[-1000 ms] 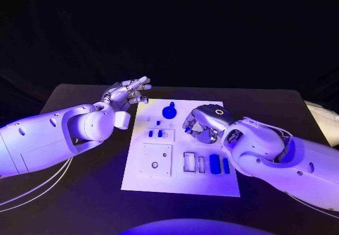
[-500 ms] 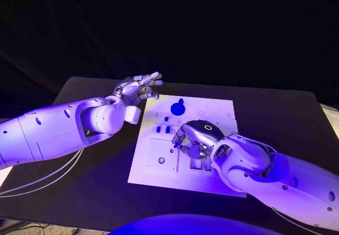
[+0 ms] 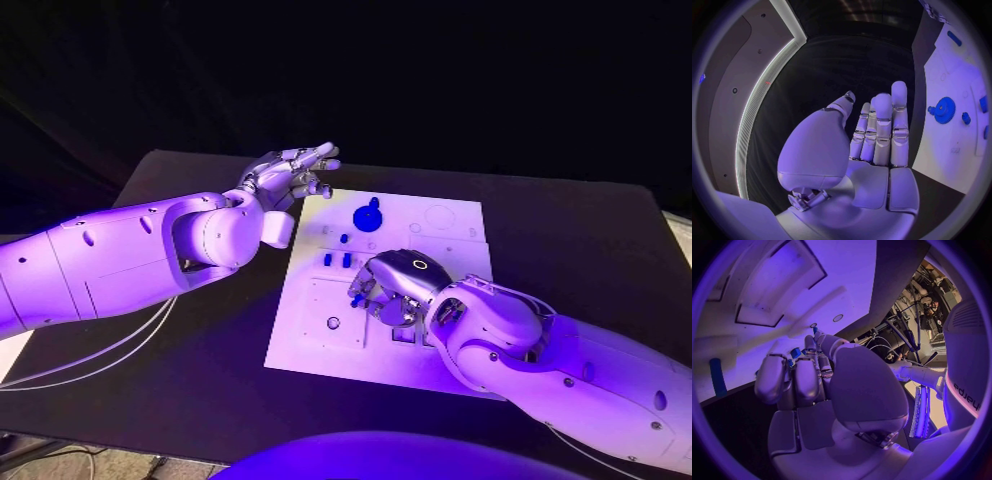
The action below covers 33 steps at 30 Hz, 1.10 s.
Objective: Assemble the parts on the task board
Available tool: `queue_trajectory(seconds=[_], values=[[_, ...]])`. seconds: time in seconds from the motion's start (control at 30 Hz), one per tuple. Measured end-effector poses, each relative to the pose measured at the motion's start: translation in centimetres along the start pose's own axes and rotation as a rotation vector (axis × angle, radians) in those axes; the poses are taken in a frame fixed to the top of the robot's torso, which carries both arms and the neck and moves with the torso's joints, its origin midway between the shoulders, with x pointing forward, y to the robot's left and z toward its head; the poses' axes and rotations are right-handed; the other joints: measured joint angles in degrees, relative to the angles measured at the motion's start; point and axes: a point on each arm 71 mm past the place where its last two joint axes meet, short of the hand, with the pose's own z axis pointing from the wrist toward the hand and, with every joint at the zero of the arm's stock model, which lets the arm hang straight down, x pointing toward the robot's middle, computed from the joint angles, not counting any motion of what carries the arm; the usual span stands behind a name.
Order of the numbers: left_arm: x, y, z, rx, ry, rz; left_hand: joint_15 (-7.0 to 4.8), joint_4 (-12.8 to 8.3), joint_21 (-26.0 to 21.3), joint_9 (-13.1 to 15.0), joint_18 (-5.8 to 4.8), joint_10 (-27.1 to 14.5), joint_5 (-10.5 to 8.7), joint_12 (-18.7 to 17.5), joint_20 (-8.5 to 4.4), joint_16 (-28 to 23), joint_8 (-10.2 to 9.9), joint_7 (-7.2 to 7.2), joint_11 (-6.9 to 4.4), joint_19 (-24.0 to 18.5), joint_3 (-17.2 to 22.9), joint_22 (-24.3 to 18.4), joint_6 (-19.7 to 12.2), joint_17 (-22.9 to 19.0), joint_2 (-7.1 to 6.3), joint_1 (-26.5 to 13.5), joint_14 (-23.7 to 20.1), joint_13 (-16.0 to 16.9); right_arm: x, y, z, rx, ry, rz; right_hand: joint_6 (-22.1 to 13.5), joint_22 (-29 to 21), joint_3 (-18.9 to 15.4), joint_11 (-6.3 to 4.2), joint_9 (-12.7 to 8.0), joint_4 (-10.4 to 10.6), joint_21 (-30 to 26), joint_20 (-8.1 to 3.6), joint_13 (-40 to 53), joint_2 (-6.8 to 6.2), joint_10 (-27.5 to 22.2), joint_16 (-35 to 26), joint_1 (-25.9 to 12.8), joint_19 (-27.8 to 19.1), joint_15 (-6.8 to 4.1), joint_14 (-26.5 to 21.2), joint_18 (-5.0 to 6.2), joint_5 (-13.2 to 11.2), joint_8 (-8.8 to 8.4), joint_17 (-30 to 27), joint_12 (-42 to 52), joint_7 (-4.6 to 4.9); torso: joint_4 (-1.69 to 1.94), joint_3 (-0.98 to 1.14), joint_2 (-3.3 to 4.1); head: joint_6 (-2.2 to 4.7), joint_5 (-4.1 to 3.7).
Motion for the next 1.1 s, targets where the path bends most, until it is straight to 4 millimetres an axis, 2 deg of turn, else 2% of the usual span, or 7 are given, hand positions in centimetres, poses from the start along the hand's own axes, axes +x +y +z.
queue_trajectory(seconds=[0.6, 0.77, 0.9, 1.0, 1.03, 1.1], values=[[0.1, 0.0, 0.0, 0.003, 0.011, 0.017, 0.0, 0.0, 0.0, 0.0, 0.0, 0.0, 0.0, 0.0, 0.0, 0.0, 0.0, 0.0, 0.0, 0.0, 0.0, -0.05, 0.0, 0.01, 0.0, 0.0, 0.0, -0.01, 0.5, -0.2, 0.4, 0.008, 0.033, -0.015, -0.12, -0.28, 0.15, 0.0, 0.07, -0.15, 0.0, 0.0, 0.05, 0.36, 0.0, 0.0, -0.24, 0.0, 0.0, 0.0, 0.0, -0.05, -0.44, -0.23, -0.33, 0.08, -0.04, 0.05, -0.01, -0.66, 0.06], [0.1, 0.0, 0.0, 0.003, 0.013, 0.02, 0.0, 0.0, 0.0, 0.01, 0.0, 0.0, 0.0, 0.0, 0.0, 0.0, 0.0, 0.0, 0.0, 0.0, 0.0, -0.04, 0.0, 0.01, 0.0, 0.0, 0.0, -0.01, 0.6, 0.0, 0.7, 0.003, 0.036, -0.019, -0.16, -0.56, -0.08, 0.02, 0.01, -0.38, 0.0, 0.22, 0.06, 0.36, 0.02, 0.0, -0.25, -0.22, 0.42, 0.0, 0.0, -0.05, -0.59, -0.51, -0.33, 0.09, -0.02, 0.05, -0.02, -0.74, 0.02], [0.1, 0.0, 0.0, 0.003, 0.015, 0.021, 0.0, 0.0, 0.0, 0.01, -0.01, 0.0, 0.0, 0.0, 0.0, 0.0, 0.0, 0.0, 0.0, 0.0, 0.0, -0.04, 0.0, 0.01, 0.0, 0.0, 0.0, -0.01, 1.0, 0.0, 0.8, 0.003, 0.043, -0.019, -0.74, -0.73, -0.25, 0.15, 0.01, -0.55, 0.0, 0.42, 0.06, 0.63, -0.06, 0.0, -1.05, -0.42, 0.48, -0.06, 0.0, -0.06, -0.57, -0.71, -0.55, 0.47, -0.02, 0.04, -0.03, -0.75, -0.02], [0.1, 0.0, 0.0, 0.003, 0.015, 0.022, 0.0, 0.0, 0.0, 0.01, -0.01, 0.0, 0.0, 0.0, 0.0, 0.0, 0.0, 0.01, 0.0, 0.0, 0.0, -0.04, -0.01, 0.01, 0.0, 0.0, 0.0, -0.01, 1.0, 0.0, 0.8, 0.002, 0.042, -0.019, -2.06, -1.11, -0.4, 1.12, -0.12, -0.72, -0.19, 0.74, 0.16, 0.07, -1.51, 0.0, -2.07, -0.74, 1.15, -0.09, 0.0, 0.34, -0.56, -1.09, -1.22, 1.35, -0.02, 0.04, -0.05, -0.78, -0.02], [0.1, 0.0, 0.0, 0.003, 0.015, 0.022, 0.0, 0.0, -0.04, -0.01, 0.0, 0.0, 0.0, 0.0, 0.0, 0.0, 0.0, 0.21, 0.0, 0.0, 0.0, -0.08, -0.21, -0.04, 0.0, 0.0, 0.0, -0.01, 1.0, 0.0, 0.8, 0.002, 0.041, -0.018, -3.14, -1.78, -0.34, 1.56, -0.37, -0.77, -0.7, 1.05, 0.21, -0.27, -2.62, -0.13, -2.61, -1.06, 1.58, -0.06, 0.0, 0.44, -0.48, -1.53, -1.22, 1.65, -0.02, 0.04, -0.06, -0.79, -0.02], [0.1, 0.0, 0.0, 0.002, 0.016, 0.023, 0.2, 0.0, -0.23, -0.06, -0.01, -0.37, 0.0, 0.11, 0.0, 0.0, 0.0, 0.24, 0.13, 0.0, 0.0, -0.14, -0.61, -0.14, 0.0, 0.0, -0.2, -0.01, 1.1, -0.1, 0.8, 0.005, 0.039, -0.017, -6.34, -4.46, -1.2, 1.75, -1.19, -0.43, -2.46, 1.88, 0.11, -1.03, -6.5, -1.03, -4.37, -1.96, 1.94, -0.09, 0.0, 0.55, -0.5, -2.81, -1.51, 1.89, -0.02, 0.04, -0.07, -0.79, -0.01]])
